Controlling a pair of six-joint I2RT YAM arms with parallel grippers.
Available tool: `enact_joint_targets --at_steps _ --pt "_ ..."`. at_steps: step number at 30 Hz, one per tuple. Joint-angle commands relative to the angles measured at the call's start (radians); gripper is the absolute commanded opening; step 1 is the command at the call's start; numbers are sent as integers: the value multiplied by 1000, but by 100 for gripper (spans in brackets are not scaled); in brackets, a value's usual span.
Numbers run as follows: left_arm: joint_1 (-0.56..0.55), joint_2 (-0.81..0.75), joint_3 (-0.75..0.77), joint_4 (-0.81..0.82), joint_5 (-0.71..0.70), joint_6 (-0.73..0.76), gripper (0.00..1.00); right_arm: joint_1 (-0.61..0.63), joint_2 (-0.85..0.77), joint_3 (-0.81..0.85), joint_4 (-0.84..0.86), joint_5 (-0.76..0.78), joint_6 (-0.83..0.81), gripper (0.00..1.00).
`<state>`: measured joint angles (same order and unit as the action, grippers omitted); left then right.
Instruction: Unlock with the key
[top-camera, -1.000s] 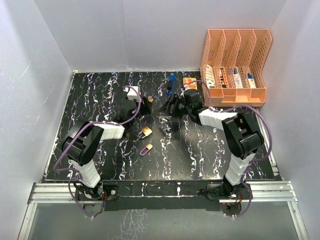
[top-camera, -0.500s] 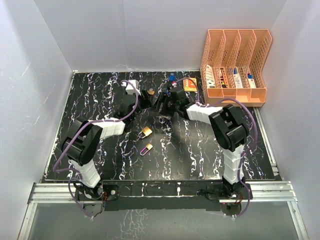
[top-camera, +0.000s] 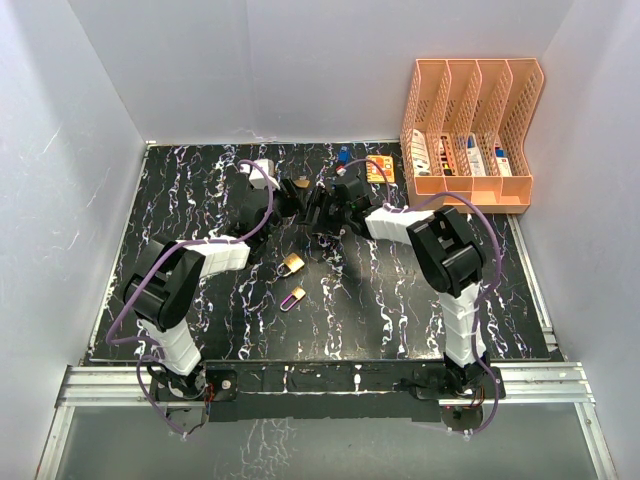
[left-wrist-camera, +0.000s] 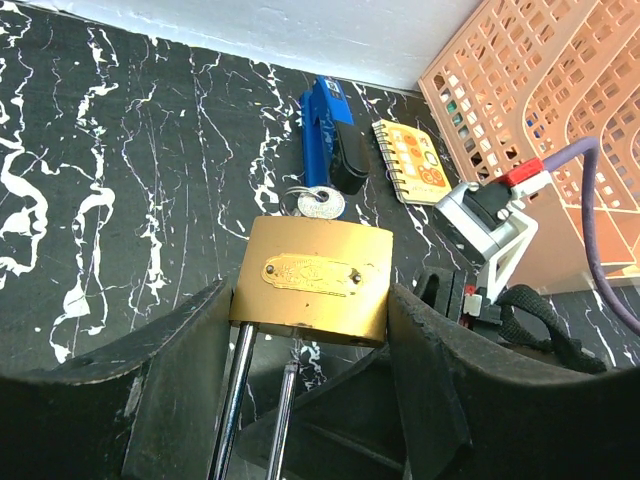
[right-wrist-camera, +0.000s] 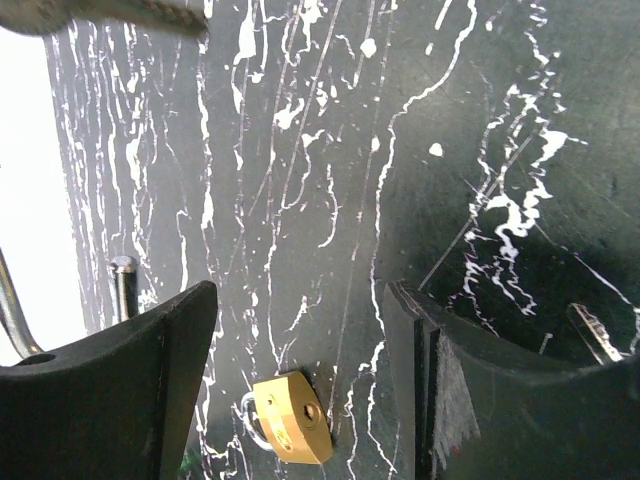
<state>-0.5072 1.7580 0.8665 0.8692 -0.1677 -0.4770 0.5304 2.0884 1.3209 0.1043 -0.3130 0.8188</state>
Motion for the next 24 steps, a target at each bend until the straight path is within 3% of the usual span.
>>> enact_joint_targets --at_steps 1,16,24 --pt "-1 -66 18 107 20 -18 0 6 12 77 53 -27 11 66" --pt "-1 -66 20 135 75 -18 0 5 47 131 49 -111 -4 67" --pt "9 -100 0 84 11 62 0 -37 -31 9 87 -109 8 67"
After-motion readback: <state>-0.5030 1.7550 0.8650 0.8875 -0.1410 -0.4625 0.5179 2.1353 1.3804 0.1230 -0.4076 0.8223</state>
